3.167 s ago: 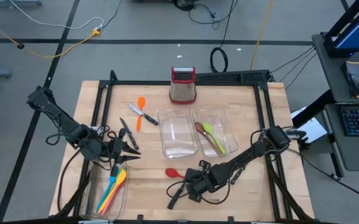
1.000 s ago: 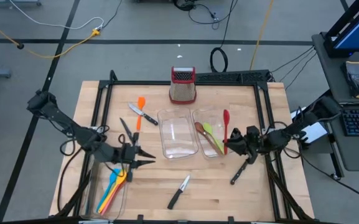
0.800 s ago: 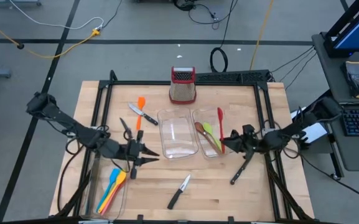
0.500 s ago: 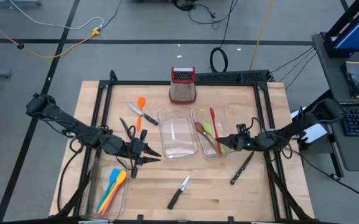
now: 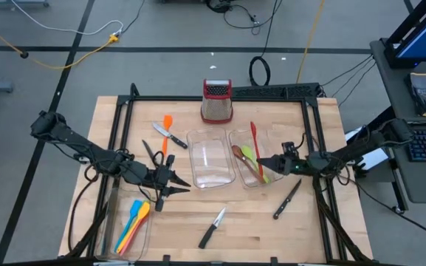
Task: Pick & Place Kitchen Items
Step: Put the red serving spoon into the right transparent bin
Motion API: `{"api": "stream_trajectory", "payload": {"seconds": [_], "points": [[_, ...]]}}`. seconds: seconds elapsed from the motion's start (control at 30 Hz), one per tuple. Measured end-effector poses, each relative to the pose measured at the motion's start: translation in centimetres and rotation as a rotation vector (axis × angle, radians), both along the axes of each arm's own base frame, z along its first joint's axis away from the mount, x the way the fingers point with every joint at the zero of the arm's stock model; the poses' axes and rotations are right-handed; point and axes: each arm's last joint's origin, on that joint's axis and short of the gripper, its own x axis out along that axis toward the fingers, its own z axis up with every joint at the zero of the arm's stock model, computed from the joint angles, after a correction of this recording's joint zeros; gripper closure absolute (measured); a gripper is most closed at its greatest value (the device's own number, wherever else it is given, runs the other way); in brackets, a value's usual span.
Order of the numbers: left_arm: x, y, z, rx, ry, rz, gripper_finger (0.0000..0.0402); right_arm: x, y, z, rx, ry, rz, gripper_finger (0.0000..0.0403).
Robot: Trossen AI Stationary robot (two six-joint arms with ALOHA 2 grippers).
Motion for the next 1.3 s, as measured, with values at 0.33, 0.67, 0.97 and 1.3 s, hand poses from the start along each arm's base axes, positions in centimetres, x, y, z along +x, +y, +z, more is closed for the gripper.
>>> {"api": "stream_trajectory", "payload": {"seconds": [0.33, 0.67, 0.97, 1.3], "points": [[0.0, 0.0, 0.0, 0.007, 0.002, -0.002, 0.0337, 1.1, 0.3, 4.8, -0.166, 0.545, -0.020, 0.0356], [0.0, 0.0, 0.0, 0.012, 0.002, -0.003, 0.0337, 3.3, -0.1, 2.8, -0.046, 0.809, 0.043, 0.0356], [-0.1, 0.0, -0.2, 0.016, 0.020, -0.002, 0.0337, 4.3, -1.8, 0.8, -0.011, 0.964, 0.080, 0.0356], [-0.1, 0.0, -0.2, 0.022, 0.022, -0.003, 0.0337, 4.7, -2.4, -0.8, 0.007, 1.076, 0.100, 0.0356]]}}
